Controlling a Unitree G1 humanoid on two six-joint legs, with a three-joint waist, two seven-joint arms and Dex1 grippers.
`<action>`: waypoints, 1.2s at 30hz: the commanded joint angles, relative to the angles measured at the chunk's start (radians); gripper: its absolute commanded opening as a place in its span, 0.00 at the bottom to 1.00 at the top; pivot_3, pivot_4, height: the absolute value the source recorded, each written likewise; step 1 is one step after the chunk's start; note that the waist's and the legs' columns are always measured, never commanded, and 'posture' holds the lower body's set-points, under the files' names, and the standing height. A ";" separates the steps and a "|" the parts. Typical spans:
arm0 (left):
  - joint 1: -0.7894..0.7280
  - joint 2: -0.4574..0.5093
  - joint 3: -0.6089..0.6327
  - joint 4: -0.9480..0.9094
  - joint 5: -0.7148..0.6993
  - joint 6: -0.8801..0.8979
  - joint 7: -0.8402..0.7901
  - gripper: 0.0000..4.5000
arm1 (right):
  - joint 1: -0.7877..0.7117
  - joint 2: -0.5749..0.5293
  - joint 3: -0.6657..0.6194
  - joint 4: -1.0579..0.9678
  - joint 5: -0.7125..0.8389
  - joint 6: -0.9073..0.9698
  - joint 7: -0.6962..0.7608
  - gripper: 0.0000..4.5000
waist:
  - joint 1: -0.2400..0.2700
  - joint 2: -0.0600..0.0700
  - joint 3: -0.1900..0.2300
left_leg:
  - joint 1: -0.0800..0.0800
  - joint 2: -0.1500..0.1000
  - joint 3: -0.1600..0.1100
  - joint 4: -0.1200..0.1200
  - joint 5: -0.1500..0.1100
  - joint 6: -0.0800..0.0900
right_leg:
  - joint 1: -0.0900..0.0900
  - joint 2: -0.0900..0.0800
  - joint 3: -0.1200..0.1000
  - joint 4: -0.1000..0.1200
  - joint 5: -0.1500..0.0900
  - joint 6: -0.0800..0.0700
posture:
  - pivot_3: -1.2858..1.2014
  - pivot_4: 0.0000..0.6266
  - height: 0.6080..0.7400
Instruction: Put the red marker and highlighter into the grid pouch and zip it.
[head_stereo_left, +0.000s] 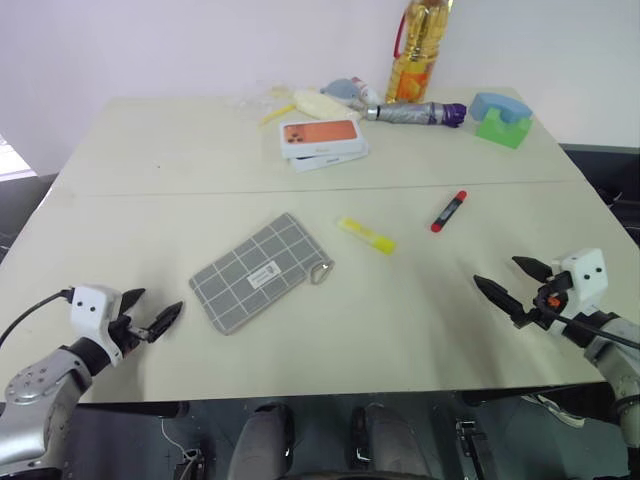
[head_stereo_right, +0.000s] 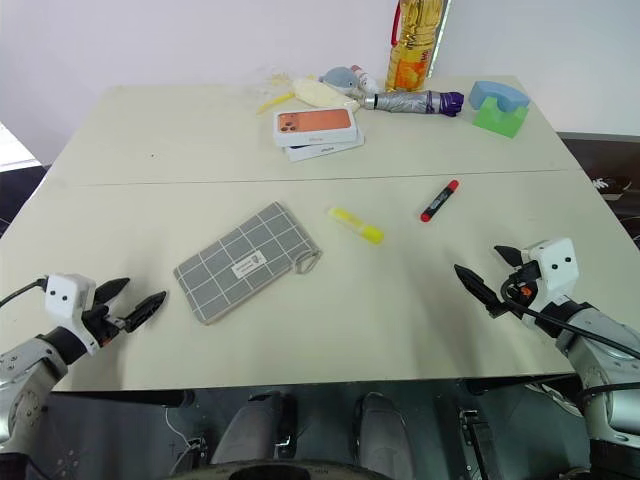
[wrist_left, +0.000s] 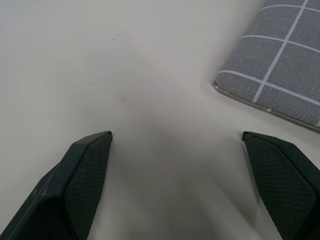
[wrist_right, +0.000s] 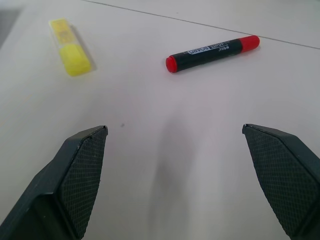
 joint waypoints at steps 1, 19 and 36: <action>-0.009 -0.001 0.007 0.000 0.005 -0.026 -0.007 0.98 | -0.002 -0.008 -0.011 -0.030 0.004 -0.009 -0.004 1.00 | 0.000 0.000 0.000 | 0.000 0.000 0.000 0.000 0.000 0.000 | 0.000 0.000 0.000 0.000 0.000 0.000 | 0.52 0.24 1.00; -0.072 -0.073 -0.034 0.092 0.043 -0.202 -0.038 1.00 | -0.348 0.170 0.467 -0.186 -0.101 0.155 -0.182 0.46 | -0.004 -0.001 0.000 | 0.000 0.002 0.001 0.000 0.000 0.000 | -0.002 0.001 0.001 0.002 0.001 -0.001 | 0.52 0.24 1.00; -0.040 -0.025 -0.028 0.092 0.062 -0.276 -0.100 1.00 | -0.633 0.552 0.655 0.327 -0.306 0.233 -0.420 0.01 | -0.026 -0.002 -0.001 | -0.001 0.000 0.002 0.000 0.000 0.000 | -0.003 0.000 0.001 0.002 0.001 0.000 | 0.52 0.24 1.00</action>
